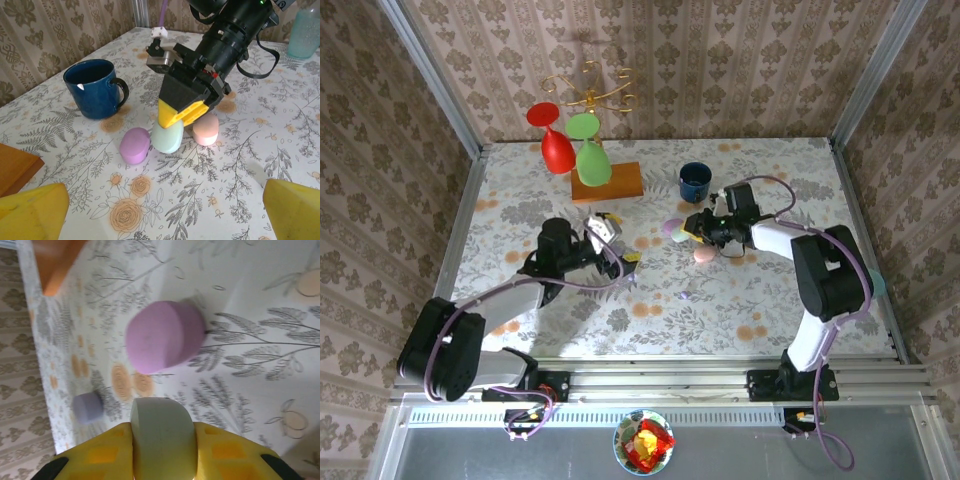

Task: Insert the wireless bluetooth earbuds into the charging case

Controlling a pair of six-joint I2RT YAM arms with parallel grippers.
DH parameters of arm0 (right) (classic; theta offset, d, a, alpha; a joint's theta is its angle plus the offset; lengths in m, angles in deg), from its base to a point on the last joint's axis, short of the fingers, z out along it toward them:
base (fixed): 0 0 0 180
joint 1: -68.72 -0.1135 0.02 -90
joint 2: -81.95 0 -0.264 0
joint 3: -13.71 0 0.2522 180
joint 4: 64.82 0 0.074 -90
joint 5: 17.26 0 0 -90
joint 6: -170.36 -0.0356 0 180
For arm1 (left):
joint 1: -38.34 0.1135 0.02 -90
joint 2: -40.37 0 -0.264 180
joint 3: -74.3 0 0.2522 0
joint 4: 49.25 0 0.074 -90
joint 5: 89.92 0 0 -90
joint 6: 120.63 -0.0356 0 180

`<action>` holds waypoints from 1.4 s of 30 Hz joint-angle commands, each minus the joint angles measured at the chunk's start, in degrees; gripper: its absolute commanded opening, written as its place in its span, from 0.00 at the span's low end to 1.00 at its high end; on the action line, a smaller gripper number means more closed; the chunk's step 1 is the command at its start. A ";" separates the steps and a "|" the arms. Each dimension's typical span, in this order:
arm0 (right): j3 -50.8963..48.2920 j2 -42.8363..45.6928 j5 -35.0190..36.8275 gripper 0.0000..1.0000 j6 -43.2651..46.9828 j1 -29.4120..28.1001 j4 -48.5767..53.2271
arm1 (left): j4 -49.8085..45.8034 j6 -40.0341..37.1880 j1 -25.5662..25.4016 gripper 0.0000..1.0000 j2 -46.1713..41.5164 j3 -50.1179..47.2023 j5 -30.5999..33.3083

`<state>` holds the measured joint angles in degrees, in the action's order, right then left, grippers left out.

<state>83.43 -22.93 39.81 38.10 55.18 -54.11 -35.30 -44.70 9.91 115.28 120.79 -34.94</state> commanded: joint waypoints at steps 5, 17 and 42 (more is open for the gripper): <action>1.45 -2.19 5.26 0.26 5.02 -0.06 5.11 | -16.48 -8.25 -0.14 1.00 0.71 6.06 4.65; 5.85 5.23 9.81 0.68 11.04 0.15 13.97 | -43.29 -21.57 -0.23 1.00 6.86 17.37 19.54; 3.01 11.17 7.67 0.73 11.32 0.09 13.57 | -55.52 -27.42 0.89 0.86 30.17 32.80 28.99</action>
<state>87.26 -13.96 48.38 47.91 55.18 -41.78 -88.20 -70.62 10.04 144.18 151.83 -7.29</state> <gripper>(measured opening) 0.727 0.885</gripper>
